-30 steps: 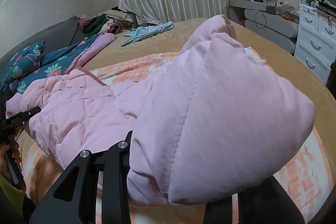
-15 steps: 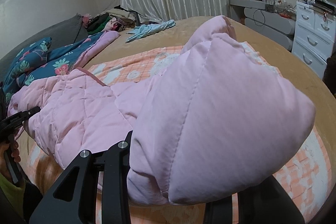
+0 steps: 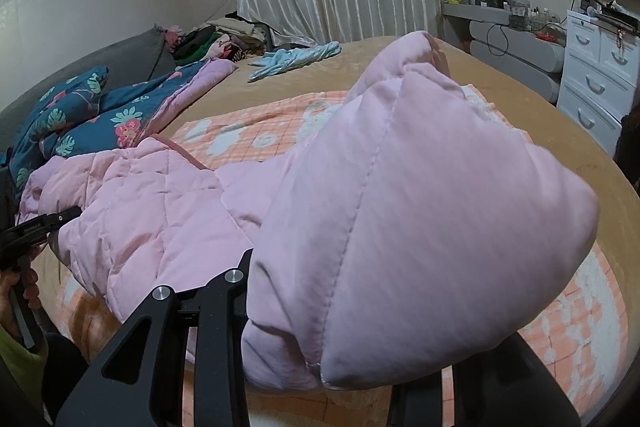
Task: Fold large clothes
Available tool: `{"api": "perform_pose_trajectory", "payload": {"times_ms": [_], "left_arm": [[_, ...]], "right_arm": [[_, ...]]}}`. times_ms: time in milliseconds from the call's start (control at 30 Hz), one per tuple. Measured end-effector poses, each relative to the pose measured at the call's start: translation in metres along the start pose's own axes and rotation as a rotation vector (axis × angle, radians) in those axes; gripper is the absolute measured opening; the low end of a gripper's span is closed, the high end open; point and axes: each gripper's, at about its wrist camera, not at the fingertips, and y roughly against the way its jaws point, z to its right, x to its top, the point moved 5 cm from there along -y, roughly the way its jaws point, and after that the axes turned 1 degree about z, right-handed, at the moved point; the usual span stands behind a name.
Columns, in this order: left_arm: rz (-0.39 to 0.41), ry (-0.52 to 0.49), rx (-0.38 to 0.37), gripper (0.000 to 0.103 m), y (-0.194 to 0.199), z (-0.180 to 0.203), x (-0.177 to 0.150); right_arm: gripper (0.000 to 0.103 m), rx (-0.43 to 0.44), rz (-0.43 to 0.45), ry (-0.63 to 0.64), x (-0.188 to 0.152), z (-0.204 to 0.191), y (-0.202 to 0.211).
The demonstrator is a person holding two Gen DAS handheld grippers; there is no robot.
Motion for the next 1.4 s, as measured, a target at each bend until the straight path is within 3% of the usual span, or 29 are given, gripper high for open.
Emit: {"api": "perform_pose_trajectory", "payload": {"times_ms": [467, 800, 1000, 1133, 1233, 1333, 1400], "left_arm": [[-0.036, -0.025, 0.013, 0.032, 0.002, -0.008, -0.017], [-0.093, -0.004, 0.055, 0.042, -0.017, -0.017, -0.035], [-0.145, 0.021, 0.063, 0.053, -0.033, -0.029, -0.052], [-0.158, 0.032, 0.069, 0.057, -0.034, -0.031, -0.057], [-0.168, 0.045, 0.063, 0.063, -0.033, -0.033, -0.059], [-0.177, 0.056, 0.061, 0.07, -0.03, -0.037, -0.06], [-0.176, 0.054, 0.082, 0.082, -0.026, -0.038, -0.06]], "right_arm": [[0.032, 0.01, -0.008, -0.048, -0.015, 0.01, 0.004], [0.037, -0.01, -0.094, -0.181, -0.036, 0.029, -0.024], [0.049, -0.008, -0.177, -0.33, -0.063, 0.049, -0.047], [0.056, 0.005, -0.185, -0.358, -0.069, 0.051, -0.046], [0.067, -0.012, -0.189, -0.355, -0.071, 0.052, -0.041], [0.075, -0.022, -0.191, -0.347, -0.076, 0.055, -0.031], [0.079, -0.032, -0.192, -0.34, -0.08, 0.057, -0.023]]}}
